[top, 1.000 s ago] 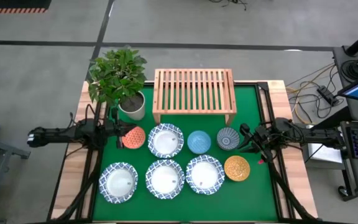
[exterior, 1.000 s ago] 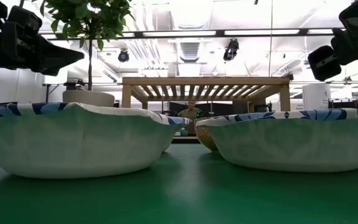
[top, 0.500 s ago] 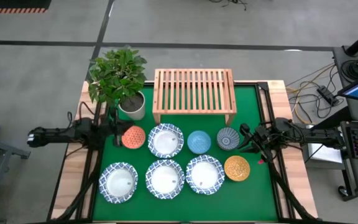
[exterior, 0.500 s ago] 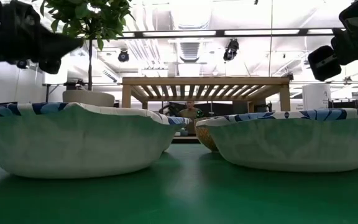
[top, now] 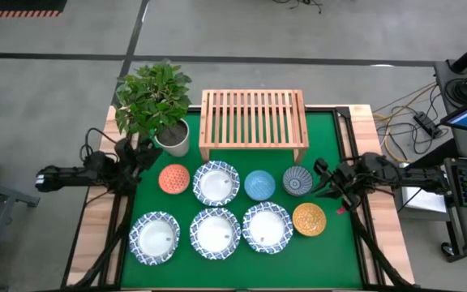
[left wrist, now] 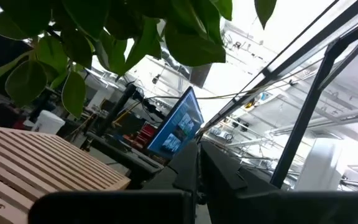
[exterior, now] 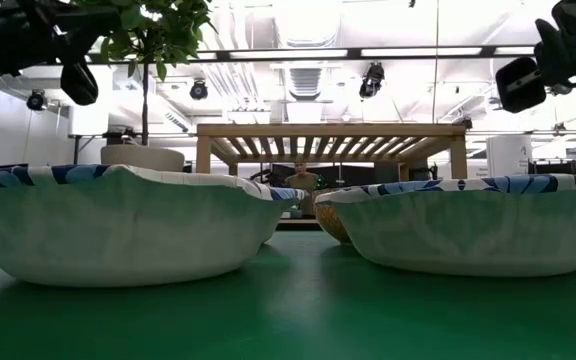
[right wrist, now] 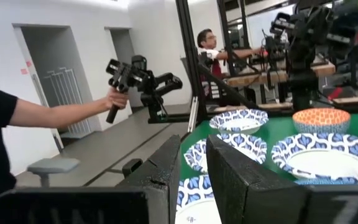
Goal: Place and stack bowls onto a shelf
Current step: Put the blue/white bowl on the shelf
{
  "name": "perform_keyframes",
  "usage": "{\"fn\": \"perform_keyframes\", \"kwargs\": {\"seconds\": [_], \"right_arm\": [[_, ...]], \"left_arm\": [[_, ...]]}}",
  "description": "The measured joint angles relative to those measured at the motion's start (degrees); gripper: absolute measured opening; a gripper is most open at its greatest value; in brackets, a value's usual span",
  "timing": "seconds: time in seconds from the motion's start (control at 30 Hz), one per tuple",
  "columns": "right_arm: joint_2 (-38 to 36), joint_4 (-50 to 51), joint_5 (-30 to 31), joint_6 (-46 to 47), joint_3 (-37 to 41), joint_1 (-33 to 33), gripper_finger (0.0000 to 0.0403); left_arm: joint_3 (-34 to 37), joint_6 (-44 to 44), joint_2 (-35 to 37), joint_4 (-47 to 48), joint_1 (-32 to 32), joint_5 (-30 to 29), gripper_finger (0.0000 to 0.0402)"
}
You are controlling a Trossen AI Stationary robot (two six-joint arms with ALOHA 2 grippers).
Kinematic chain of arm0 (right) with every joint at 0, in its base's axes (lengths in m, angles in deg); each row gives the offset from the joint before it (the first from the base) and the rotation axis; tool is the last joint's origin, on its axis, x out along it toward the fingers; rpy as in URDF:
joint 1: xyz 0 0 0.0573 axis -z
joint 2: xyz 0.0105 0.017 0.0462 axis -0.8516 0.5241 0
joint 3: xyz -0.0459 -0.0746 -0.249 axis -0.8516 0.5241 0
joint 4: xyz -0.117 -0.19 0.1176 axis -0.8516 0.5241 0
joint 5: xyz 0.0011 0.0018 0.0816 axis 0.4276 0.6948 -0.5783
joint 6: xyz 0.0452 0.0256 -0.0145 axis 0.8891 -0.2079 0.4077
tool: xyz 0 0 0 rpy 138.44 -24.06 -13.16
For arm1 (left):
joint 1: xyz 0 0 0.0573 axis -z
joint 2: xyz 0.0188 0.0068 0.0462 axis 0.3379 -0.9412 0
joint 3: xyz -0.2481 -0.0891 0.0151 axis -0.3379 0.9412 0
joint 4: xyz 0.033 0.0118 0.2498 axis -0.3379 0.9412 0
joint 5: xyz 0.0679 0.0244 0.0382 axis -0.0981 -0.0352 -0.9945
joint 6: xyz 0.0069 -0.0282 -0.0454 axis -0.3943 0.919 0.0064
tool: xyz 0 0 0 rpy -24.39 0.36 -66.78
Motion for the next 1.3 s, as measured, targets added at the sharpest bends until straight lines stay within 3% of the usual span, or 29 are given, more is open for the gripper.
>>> {"fn": "perform_keyframes", "kwargs": {"seconds": [0.2,0.27,0.4,0.5,0.67,0.97,1.3], "right_arm": [[0.0,-0.3,2.3,-0.2,0.0,0.0,0.0068],[0.0,-0.4,8.0,-0.2,0.0,0.0,0.0068],[0.0,-1.7,26.0,0.5,0.0,0.0,0.0068],[0.0,-3.7,31.8,-2.1,0.0,0.0,0.0068],[0.5,-6.5,33.9,-6.7,-1.5,0.0,0.0068],[7.6,-3.8,36.1,-15.1,-9.3,0.1,0.0068],[17.4,7.9,36.0,-16.8,-18.1,0.1,0.0068]], "left_arm": [[0.0,0.0,-2.3,-0.6,0.0,-0.4,0.0002],[0.0,0.3,-3.4,-1.8,0.0,-2.0,0.0002],[-0.9,1.6,-6.2,-3.9,0.0,-2.9,0.0001],[-4.0,2.2,-10.2,-3.1,0.0,-1.3,0.0001],[-11.4,1.7,-19.6,1.2,0.2,1.1,0.0000],[-28.9,3.5,-35.3,33.8,3.1,6.4,0.0000],[-41.2,9.7,-46.2,45.2,13.4,6.3,0.0000]]}}
